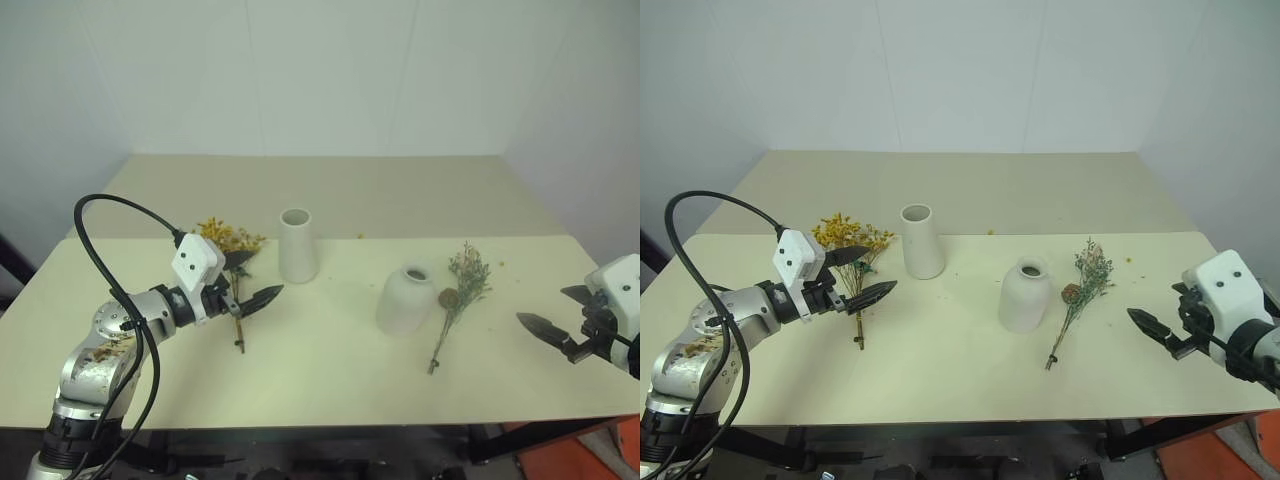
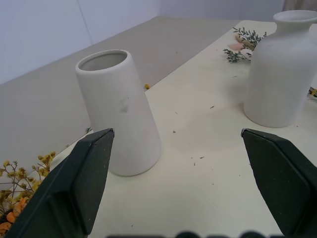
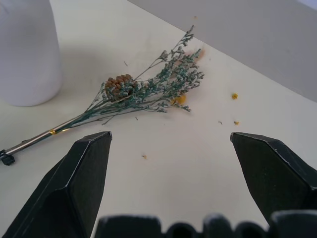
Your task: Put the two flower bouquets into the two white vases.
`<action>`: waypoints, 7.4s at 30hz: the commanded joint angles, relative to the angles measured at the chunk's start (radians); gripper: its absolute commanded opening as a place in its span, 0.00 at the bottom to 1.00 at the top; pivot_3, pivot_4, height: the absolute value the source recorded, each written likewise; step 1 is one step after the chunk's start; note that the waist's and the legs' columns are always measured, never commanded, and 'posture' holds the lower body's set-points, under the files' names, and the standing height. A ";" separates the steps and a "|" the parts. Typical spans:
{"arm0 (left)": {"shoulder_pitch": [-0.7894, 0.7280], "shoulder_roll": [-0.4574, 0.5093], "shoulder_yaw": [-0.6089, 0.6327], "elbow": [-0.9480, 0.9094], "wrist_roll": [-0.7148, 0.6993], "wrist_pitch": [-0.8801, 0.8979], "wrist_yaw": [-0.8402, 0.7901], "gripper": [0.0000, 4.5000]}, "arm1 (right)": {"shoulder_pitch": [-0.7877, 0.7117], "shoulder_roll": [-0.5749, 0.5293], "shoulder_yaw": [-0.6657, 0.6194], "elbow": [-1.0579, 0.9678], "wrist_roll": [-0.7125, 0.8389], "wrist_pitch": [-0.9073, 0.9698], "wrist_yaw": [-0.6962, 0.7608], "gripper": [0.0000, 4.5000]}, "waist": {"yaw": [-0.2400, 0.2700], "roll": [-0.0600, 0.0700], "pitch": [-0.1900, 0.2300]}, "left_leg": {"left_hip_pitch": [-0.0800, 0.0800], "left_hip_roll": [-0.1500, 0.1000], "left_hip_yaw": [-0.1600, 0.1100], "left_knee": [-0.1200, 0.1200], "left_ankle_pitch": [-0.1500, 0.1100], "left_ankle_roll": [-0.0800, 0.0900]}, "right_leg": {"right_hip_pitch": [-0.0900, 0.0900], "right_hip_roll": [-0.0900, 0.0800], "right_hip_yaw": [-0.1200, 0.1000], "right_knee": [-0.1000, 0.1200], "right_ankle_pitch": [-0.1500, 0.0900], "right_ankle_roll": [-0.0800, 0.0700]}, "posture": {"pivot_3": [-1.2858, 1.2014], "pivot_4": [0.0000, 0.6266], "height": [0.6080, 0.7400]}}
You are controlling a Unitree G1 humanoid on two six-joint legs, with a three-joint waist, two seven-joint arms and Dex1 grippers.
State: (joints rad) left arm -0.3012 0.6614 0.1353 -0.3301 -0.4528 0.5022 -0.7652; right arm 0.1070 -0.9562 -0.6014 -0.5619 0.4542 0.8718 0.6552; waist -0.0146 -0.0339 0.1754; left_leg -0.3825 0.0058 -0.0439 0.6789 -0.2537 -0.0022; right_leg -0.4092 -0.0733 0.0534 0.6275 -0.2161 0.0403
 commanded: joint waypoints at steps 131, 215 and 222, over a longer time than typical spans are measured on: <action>-0.318 -0.090 -0.261 0.105 0.155 -0.146 -0.177 1.00 | -0.344 0.855 0.507 0.198 -0.040 -0.873 -0.314 0.18 | -0.029 0.002 0.000 | -0.006 -0.001 0.001 -0.001 0.000 0.000 | -0.012 0.000 0.005 0.005 0.001 -0.001 | 0.52 0.24 1.00; -0.377 -0.539 0.156 0.191 0.329 0.814 0.867 0.60 | -0.563 0.266 0.732 0.031 0.222 -0.134 0.087 1.00 | 0.002 -0.007 0.004 | -0.003 -0.006 -0.006 -0.001 0.000 -0.001 | -0.003 -0.004 -0.002 0.000 0.000 0.002 | 0.52 0.24 1.00; -0.389 -0.543 0.145 0.213 0.330 0.825 0.860 0.10 | -0.553 0.271 0.730 0.029 0.217 -0.137 0.076 1.00 | 0.000 -0.007 0.004 | -0.005 -0.006 -0.006 -0.001 0.001 -0.002 | -0.007 -0.004 -0.001 0.002 0.000 0.002 | 0.52 0.24 1.00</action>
State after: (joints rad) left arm -0.6668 0.1141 0.2833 -0.0985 -0.1199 1.3246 0.1013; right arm -0.4480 -0.6911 0.1668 -0.5028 0.6707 0.7323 0.7342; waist -0.0142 -0.0411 0.1792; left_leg -0.3887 -0.0005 -0.0497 0.6781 -0.2525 -0.0045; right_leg -0.4175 -0.0777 0.0522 0.6301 -0.2155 0.0416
